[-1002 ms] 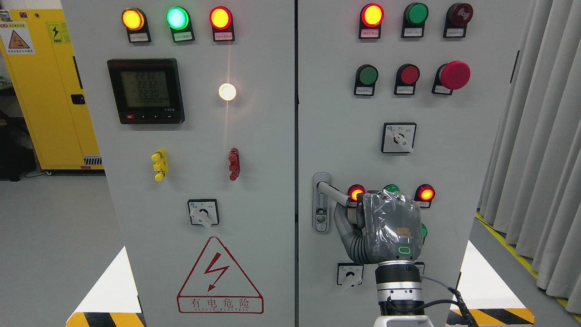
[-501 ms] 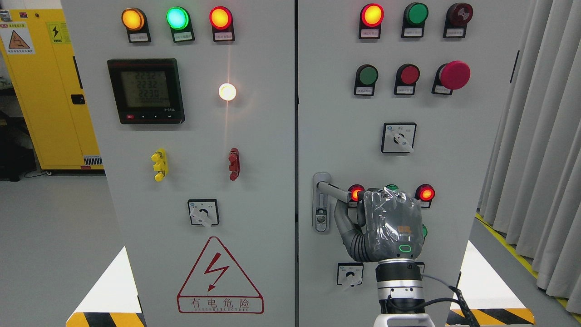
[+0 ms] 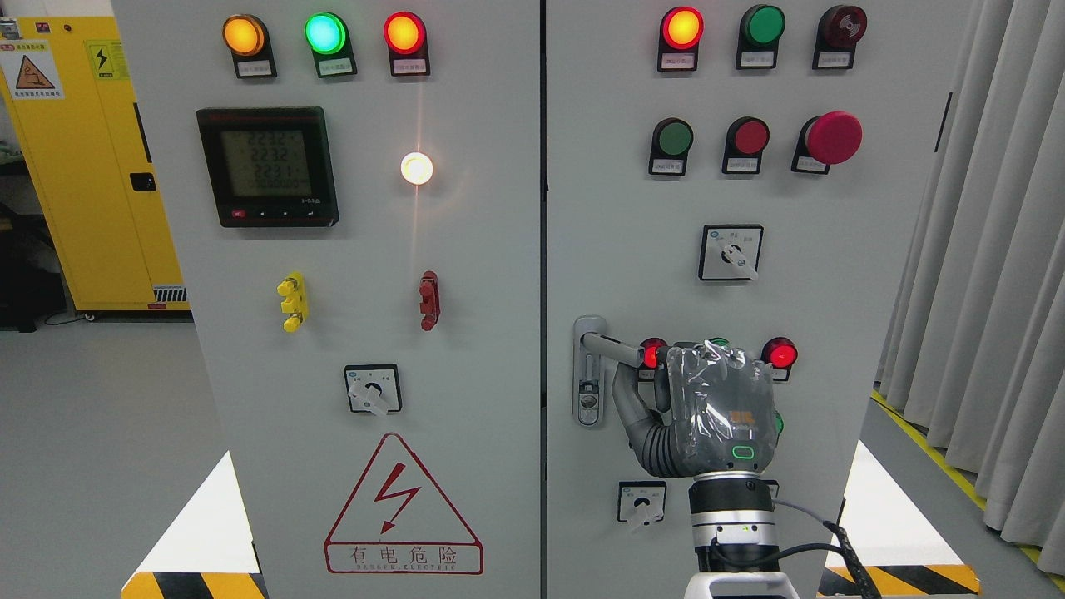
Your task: Release door handle
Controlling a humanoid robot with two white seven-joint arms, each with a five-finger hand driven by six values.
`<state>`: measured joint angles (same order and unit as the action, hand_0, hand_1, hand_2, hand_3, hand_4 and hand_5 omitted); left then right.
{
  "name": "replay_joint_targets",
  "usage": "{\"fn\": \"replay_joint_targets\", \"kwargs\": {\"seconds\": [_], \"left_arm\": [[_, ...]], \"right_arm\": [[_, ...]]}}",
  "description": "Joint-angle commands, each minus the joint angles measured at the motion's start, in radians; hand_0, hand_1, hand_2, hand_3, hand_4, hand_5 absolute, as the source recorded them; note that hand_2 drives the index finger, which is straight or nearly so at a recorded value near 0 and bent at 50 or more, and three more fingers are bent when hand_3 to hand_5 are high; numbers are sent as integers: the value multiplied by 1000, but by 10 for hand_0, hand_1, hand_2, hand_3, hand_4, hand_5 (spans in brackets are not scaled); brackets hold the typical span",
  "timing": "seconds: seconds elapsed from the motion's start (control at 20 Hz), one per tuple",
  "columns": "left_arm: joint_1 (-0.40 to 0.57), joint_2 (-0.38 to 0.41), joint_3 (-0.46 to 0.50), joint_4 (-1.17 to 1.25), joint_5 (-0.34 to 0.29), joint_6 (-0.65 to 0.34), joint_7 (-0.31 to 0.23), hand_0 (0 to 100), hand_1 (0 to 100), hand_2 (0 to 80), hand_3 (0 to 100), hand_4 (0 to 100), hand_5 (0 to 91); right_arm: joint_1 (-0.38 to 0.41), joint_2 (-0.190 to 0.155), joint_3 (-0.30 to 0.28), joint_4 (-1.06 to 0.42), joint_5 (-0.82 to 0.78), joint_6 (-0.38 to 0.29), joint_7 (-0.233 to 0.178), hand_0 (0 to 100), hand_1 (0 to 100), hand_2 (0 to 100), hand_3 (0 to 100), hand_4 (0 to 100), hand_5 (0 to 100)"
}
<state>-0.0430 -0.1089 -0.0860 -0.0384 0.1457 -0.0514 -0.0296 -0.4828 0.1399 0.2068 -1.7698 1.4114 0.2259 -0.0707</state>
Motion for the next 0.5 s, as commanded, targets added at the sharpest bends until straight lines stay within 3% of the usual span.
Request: {"fn": "replay_joint_targets", "kwargs": {"seconds": [0.0,0.45], "left_arm": [[0,0,0,0,0,1,0,120,556,0,0,0,0],[0,0,0,0,0,1,0,120,556,0,0,0,0]], "right_arm": [[1,-2,-23,0,-2,-2,0,613,366,1000,1000,1000,1000],[59,0,-18,-42,-5,-7,-11,610,367,1000,1000,1000,1000]]}}
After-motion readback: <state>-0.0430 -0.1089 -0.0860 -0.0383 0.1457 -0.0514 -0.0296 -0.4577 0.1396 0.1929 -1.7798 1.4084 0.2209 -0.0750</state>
